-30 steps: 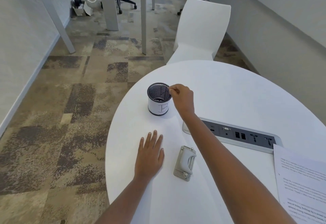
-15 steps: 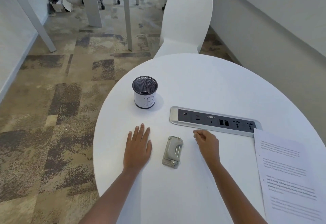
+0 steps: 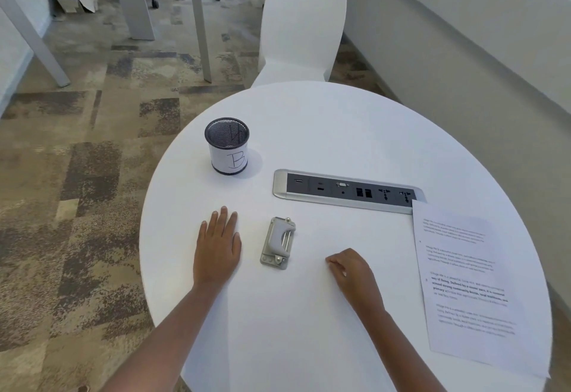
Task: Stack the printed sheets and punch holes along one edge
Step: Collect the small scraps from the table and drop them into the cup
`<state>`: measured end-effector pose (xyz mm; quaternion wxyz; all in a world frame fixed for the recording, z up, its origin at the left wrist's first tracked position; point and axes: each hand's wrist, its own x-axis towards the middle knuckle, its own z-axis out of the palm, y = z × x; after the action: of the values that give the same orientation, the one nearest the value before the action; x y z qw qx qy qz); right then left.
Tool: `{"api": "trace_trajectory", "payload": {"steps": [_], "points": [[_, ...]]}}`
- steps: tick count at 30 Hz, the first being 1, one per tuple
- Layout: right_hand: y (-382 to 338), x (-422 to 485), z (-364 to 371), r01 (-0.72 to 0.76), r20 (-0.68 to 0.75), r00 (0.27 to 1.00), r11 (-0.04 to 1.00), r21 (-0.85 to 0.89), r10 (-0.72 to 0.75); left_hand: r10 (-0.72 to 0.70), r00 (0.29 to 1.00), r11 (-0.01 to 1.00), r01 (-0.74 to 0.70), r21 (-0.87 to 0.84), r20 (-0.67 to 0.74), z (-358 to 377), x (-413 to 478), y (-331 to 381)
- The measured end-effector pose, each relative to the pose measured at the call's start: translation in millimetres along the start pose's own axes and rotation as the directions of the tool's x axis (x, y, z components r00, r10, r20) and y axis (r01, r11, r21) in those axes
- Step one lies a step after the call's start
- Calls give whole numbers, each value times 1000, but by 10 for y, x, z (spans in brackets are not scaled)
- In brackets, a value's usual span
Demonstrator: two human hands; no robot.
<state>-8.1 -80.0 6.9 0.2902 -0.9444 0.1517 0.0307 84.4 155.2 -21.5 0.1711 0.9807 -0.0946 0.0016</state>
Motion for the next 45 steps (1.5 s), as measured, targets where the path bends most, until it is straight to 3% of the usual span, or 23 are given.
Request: {"api": "trace_trajectory", "payload": {"steps": [10,20,27,32,35,39,45], "points": [[-84,-13,50,31,0,1000,984,-173,-31,-21,1000,1000,21,-10,-3,22,-13,9],[-199,65,143,85,73,996,887,-454,-57,-30,1000,999,30,-22,1,1,-9,15],[-342,58,121,109,2,992,822,-559,-129,-28,1000,999,28,-38,6,-12,-13,13],[-366,86,108,49,36,999,908,-417,-38,-21,1000,999,22,-37,13,-27,-13,11],[-261,190,91,-145,37,988,986,-80,149,-24,1000,999,24,-39,9,-28,-15,10],[-302,320,39,-224,14,973,922,317,232,-21,1000,999,21,-29,8,-27,-6,-2],[-836,722,-48,-139,-1,988,873,469,157,-31,1000,999,31,-21,2,-27,43,-19]]}}
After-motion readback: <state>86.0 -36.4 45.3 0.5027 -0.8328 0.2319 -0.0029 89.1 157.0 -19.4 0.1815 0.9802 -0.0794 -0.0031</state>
